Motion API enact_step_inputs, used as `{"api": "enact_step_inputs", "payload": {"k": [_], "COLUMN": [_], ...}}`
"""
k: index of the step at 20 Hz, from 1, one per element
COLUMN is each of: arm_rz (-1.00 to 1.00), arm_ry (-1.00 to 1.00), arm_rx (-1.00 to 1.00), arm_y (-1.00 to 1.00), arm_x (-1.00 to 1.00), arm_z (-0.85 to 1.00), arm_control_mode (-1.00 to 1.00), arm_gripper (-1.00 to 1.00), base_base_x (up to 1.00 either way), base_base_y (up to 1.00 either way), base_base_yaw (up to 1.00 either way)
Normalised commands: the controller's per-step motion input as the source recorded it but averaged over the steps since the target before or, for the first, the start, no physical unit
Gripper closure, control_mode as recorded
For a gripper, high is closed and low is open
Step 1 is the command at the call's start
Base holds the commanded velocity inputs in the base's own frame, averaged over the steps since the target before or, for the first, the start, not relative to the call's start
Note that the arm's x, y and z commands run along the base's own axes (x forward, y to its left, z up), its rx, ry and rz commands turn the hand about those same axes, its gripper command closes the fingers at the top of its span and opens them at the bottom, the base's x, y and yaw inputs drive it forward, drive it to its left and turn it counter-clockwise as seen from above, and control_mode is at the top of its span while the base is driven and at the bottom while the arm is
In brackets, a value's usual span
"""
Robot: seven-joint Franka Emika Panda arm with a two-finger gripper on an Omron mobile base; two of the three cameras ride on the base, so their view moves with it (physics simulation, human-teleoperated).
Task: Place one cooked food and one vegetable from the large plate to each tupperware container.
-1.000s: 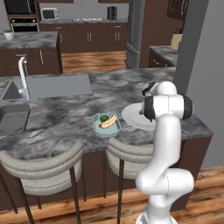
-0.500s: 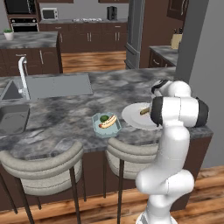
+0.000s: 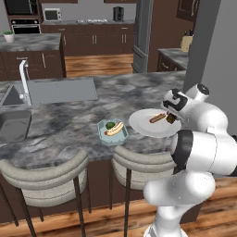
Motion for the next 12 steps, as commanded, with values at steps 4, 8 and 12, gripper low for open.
{"api": "enact_step_inputs", "payload": {"k": [4, 8, 12], "arm_rz": [-0.1, -0.04, 0.0], "arm_ry": [0.1, 0.02, 0.0], "arm_rx": [-0.25, -0.06, 0.0], "arm_y": [0.94, 0.27, 0.0], "arm_x": [-0.11, 0.01, 0.0], "arm_z": [0.1, 0.0, 0.0], "arm_control_mode": [-1.0, 1.0, 1.0], "arm_gripper": [1.0, 1.0, 1.0], "base_base_x": [0.0, 0.0, -0.1], "base_base_y": [0.0, 0.04, 0.41], "base_base_yaw": [0.0, 0.0, 0.02]}}
